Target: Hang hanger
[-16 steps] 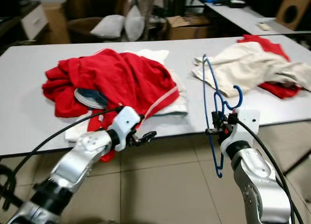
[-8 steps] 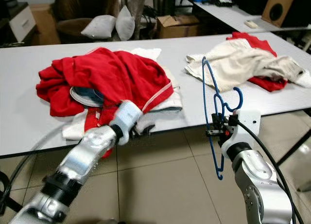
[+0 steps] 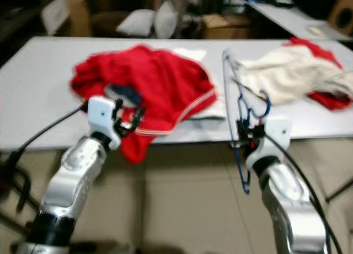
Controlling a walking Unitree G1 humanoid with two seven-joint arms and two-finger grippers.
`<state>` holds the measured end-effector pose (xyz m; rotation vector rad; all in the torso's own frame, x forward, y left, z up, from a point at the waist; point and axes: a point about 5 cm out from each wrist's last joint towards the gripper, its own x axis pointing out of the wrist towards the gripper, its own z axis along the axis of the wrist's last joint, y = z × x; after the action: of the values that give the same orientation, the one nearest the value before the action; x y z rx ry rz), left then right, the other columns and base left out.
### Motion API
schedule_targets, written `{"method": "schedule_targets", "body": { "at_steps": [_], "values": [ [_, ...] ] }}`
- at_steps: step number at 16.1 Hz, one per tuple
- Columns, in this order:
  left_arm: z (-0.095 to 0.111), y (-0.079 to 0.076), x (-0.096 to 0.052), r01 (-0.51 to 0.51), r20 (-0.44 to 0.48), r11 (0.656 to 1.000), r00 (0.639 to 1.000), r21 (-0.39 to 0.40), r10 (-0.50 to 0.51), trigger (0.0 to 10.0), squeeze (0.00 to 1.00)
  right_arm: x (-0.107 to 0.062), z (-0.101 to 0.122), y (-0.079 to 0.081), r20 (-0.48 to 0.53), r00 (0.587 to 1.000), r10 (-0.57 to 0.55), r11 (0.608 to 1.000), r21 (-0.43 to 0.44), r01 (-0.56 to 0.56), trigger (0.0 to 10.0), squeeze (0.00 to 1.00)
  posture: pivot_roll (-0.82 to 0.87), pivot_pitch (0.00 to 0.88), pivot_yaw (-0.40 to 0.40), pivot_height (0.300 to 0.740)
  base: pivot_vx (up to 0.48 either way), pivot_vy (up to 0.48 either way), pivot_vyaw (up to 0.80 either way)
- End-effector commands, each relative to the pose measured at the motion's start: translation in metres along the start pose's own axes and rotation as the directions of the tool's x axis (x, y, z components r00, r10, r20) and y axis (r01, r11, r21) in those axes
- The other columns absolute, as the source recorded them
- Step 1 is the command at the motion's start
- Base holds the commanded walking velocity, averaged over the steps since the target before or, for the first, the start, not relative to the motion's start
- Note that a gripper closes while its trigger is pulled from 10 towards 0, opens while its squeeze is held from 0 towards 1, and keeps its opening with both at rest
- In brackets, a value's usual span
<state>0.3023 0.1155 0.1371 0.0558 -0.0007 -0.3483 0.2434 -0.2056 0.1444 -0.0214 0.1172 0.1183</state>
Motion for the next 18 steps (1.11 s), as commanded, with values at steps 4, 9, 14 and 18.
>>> {"method": "schedule_targets", "body": {
  "at_steps": [4, 9, 14, 18],
  "values": [
    [-0.004, -0.004, -0.004, -0.023, -0.046, 1.0, 0.999, 0.01, 0.024, 10.0, 0.0, -0.005, -0.005, -0.006, -0.024, 1.0, -0.002, 0.999, -0.039, 0.001, 10.0, 0.0, -0.05, 0.0, 0.024, 0.74, 0.0, -0.12, 0.33],
    [-0.002, -0.004, -0.01, 0.006, -0.027, 1.0, 1.0, 0.023, -0.005, 10.0, 0.0, -0.007, -0.007, -0.001, -0.013, 0.999, -0.043, 0.999, 0.027, 0.043, 10.0, 0.0, -0.04, 0.0, 0.031, 0.74, 0.108, 0.0, -0.16],
    [-0.006, -0.008, -0.011, 0.043, -0.052, 0.999, 0.998, 0.027, -0.041, 10.0, 0.0, -0.006, -0.009, -0.002, -0.021, 0.999, -0.046, 0.999, 0.021, 0.046, 10.0, 0.0, -0.05, 0.002, 0.03, 0.74, 0.366, 0.0, -0.7],
    [-0.005, -0.007, -0.011, 0.035, -0.051, 0.999, 0.998, 0.023, -0.033, 10.0, 0.0, -0.007, -0.008, -0.002, -0.018, 0.999, -0.043, 0.999, 0.018, 0.043, 10.0, 0.0, -0.05, 0.003, 0.032, 0.74, 0.373, 0.0, -0.3]
  ]
}}
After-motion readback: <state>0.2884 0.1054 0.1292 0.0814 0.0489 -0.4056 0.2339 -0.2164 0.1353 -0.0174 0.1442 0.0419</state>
